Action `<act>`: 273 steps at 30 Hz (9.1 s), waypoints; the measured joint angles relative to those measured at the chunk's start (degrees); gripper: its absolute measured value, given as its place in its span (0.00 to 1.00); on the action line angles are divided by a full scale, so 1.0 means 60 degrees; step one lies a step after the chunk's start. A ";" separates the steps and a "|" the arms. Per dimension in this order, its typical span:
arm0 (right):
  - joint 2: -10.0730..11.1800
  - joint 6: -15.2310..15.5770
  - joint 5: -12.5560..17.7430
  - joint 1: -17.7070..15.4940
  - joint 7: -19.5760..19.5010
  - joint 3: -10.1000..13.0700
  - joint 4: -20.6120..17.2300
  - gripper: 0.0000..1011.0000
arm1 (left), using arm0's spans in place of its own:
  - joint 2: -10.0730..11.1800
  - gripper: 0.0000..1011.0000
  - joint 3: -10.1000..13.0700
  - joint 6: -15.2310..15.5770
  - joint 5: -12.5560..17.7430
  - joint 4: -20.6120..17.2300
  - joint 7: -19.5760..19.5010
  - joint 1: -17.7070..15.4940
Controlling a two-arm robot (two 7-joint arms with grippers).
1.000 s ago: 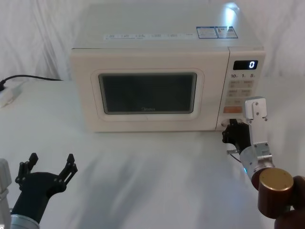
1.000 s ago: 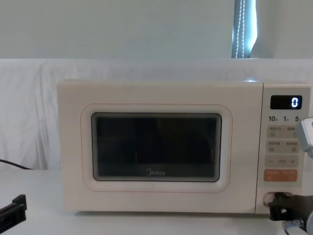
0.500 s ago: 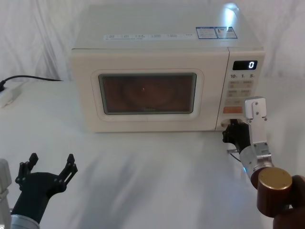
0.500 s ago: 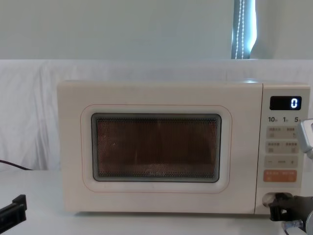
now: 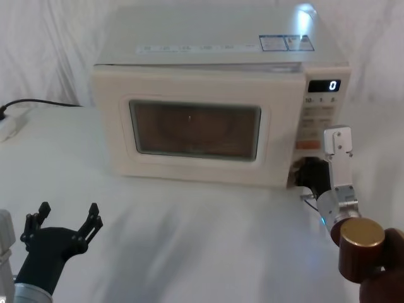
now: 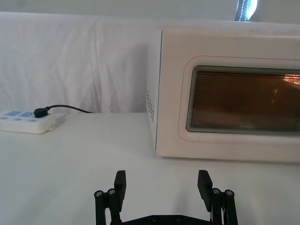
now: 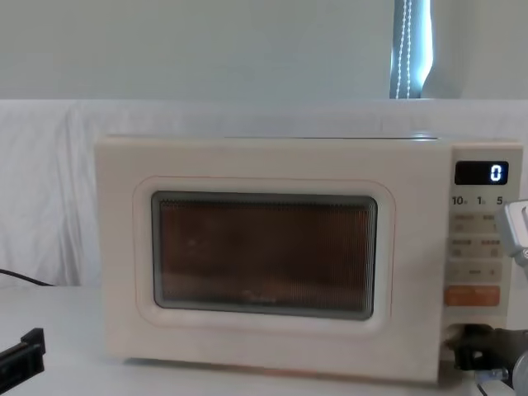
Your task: Press the button to open the microwave door with one hand; close the microwave door with the other hand.
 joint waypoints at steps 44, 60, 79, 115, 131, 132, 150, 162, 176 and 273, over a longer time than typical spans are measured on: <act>0.0230 0.0349 0.0129 0.0001 0.0447 0.0041 -0.0294 0.00 | 0.0000 0.99 0.0001 0.0000 0.0000 0.0000 0.0000 0.0000; 0.0464 0.0952 0.0249 -0.0801 0.0752 -0.0012 -0.1594 0.00 | 0.0000 0.99 0.0000 0.0000 0.0001 0.0001 0.0000 0.0000; 0.0808 0.1084 0.1023 -0.2756 0.1481 -0.0033 -0.4484 0.00 | 0.0000 0.99 0.0000 0.0000 0.0000 0.0000 0.0000 0.0000; 0.1040 -0.0198 0.2406 -0.3537 0.1666 0.0026 -0.4578 0.01 | -0.0001 0.99 0.0000 0.0000 0.0000 0.0000 0.0000 0.0000; 0.1029 -0.0198 0.2375 -0.3536 0.1653 0.0026 -0.4580 0.46 | 0.0000 0.99 0.0000 0.0000 0.0000 0.0000 0.0000 0.0000; 0.1027 -0.0198 0.2374 -0.3536 0.1653 0.0026 -0.4580 0.48 | 0.0000 0.99 0.0000 0.0000 0.0000 0.0000 0.0000 0.0000; 0.1026 -0.0188 0.2361 -0.3536 0.1654 0.0026 -0.4590 0.98 | 0.0000 0.99 0.0001 0.0000 0.0000 0.0000 0.0000 0.0000; 0.1026 -0.0181 0.2360 -0.3536 0.1654 0.0026 -0.4590 0.99 | 0.0000 0.99 0.0000 0.0000 0.0000 0.0000 0.0000 0.0000; 0.1026 -0.0181 0.2361 -0.3536 0.1654 0.0025 -0.4590 0.99 | 0.0000 0.99 0.0000 0.0000 0.0000 0.0000 0.0000 0.0000; 0.1027 -0.0182 0.2361 -0.3537 0.1654 0.0025 -0.4590 0.99 | 0.2772 0.00 -0.1023 0.3737 -0.4322 -0.2237 -0.3711 -0.0571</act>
